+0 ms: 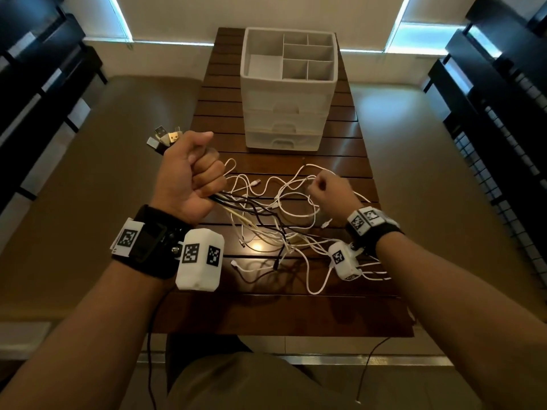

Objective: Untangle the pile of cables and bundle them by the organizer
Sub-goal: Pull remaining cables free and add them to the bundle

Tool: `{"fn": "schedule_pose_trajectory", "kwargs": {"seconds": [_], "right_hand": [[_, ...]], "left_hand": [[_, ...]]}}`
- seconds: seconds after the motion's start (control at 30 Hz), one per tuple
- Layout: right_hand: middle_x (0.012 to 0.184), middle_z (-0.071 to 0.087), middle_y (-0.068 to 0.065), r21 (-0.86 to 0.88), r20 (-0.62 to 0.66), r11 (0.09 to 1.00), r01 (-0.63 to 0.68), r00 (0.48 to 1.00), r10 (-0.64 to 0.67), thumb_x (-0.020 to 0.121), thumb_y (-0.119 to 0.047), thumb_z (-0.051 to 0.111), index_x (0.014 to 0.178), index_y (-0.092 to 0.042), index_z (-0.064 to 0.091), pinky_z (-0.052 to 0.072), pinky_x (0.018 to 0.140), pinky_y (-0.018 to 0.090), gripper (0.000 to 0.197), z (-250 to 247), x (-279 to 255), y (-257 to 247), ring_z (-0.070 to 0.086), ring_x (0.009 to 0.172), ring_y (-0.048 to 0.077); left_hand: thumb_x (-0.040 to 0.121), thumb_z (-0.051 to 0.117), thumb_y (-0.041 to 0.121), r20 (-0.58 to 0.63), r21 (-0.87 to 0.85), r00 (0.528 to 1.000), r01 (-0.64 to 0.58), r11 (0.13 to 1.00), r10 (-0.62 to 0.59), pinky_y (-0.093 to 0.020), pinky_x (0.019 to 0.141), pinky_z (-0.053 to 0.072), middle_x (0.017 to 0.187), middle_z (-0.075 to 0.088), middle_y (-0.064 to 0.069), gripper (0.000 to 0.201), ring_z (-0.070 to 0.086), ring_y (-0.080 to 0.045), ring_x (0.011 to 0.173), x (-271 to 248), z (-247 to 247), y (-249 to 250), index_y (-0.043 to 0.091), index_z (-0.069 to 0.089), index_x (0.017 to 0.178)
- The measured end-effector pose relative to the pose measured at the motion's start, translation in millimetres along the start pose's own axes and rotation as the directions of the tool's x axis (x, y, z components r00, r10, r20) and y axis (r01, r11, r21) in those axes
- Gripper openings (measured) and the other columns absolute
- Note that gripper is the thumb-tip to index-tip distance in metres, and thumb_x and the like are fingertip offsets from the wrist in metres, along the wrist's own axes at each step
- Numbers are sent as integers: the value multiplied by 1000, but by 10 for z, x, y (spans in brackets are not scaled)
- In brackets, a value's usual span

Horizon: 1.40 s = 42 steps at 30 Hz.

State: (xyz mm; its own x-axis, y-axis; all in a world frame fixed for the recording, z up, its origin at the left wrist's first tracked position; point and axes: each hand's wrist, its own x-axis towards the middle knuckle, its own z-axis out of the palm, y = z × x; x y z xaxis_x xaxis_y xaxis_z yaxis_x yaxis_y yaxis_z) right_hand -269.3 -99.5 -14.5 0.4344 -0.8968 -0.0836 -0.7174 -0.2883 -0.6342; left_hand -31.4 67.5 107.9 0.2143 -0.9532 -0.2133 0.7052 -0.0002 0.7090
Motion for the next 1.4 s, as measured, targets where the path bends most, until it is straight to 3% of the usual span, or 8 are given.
{"fn": "schedule_pose_trajectory", "kwargs": {"seconds": [0.2, 0.37, 0.53, 0.67, 0.8, 1.03, 1.17, 1.4], "right_hand": [[79, 64, 4, -211, -336, 973, -91, 942, 15, 97, -27, 60, 89, -13, 62, 43, 64, 30, 16, -783, -311, -86, 59, 71, 25], [108, 70, 23, -552, -217, 740, -384, 923, 317, 95, -17, 59, 103, -4, 69, 54, 83, 46, 19, -899, -419, 236, 68, 101, 44], [96, 70, 22, -423, -251, 735, -530, 848, 467, 93, -22, 66, 81, -3, 64, 59, 79, 46, 23, -976, -518, 591, 68, 88, 40], [81, 72, 11, -28, -327, 954, -300, 904, 275, 94, -35, 65, 83, -13, 62, 62, 74, 49, 24, -1081, -511, 620, 71, 76, 32], [86, 69, 11, 416, -308, 909, -10, 939, 151, 106, -25, 56, 105, 0, 58, 62, 62, 36, 25, -1094, -579, 235, 69, 70, 25], [85, 75, 21, 402, -146, 906, -133, 967, 207, 103, -14, 63, 89, -6, 59, 62, 76, 59, 16, -646, -288, 153, 75, 78, 41], [86, 72, 19, 499, -110, 865, -50, 987, 120, 105, -10, 56, 98, -2, 58, 63, 72, 47, 10, -581, -270, 79, 72, 76, 35], [105, 69, 14, -84, -266, 980, -179, 952, 151, 97, -16, 64, 108, -6, 63, 50, 83, 38, 15, -515, -176, 282, 64, 100, 33]], "left_hand": [[106, 46, 23, 19, -14, 1000, 3, 1000, -3, -18, 28, 17, 42, 22, 10, 58, 18, -5, 31, 10, 48, 12, 24, 32, 50], [106, 46, 23, 51, -38, 999, -13, 999, 15, -19, 28, 17, 42, 21, 10, 57, 18, -6, 32, -5, 39, 72, 24, 31, 51], [105, 48, 25, 68, -60, 997, -44, 997, 48, -20, 29, 18, 44, 20, 9, 57, 17, -7, 33, -48, 17, 187, 24, 33, 51], [105, 48, 24, 63, -36, 997, -41, 999, 43, -20, 30, 16, 43, 21, 10, 57, 17, -7, 32, -44, 11, 182, 24, 33, 50], [106, 44, 24, 63, -33, 998, -1, 999, 3, -19, 28, 16, 41, 21, 9, 59, 19, -6, 30, -2, 45, 97, 24, 33, 48], [107, 45, 24, 84, -23, 996, -8, 1000, 10, -19, 29, 16, 42, 21, 10, 58, 19, -6, 31, -10, 92, 74, 24, 31, 51], [106, 46, 25, 75, -26, 997, -10, 1000, 12, -19, 29, 17, 43, 21, 9, 57, 20, -6, 31, -47, 14, 113, 24, 32, 51], [107, 44, 24, 77, -17, 997, 0, 1000, 2, -19, 29, 16, 42, 21, 9, 58, 20, -7, 30, -30, -49, 45, 24, 32, 51]]}}
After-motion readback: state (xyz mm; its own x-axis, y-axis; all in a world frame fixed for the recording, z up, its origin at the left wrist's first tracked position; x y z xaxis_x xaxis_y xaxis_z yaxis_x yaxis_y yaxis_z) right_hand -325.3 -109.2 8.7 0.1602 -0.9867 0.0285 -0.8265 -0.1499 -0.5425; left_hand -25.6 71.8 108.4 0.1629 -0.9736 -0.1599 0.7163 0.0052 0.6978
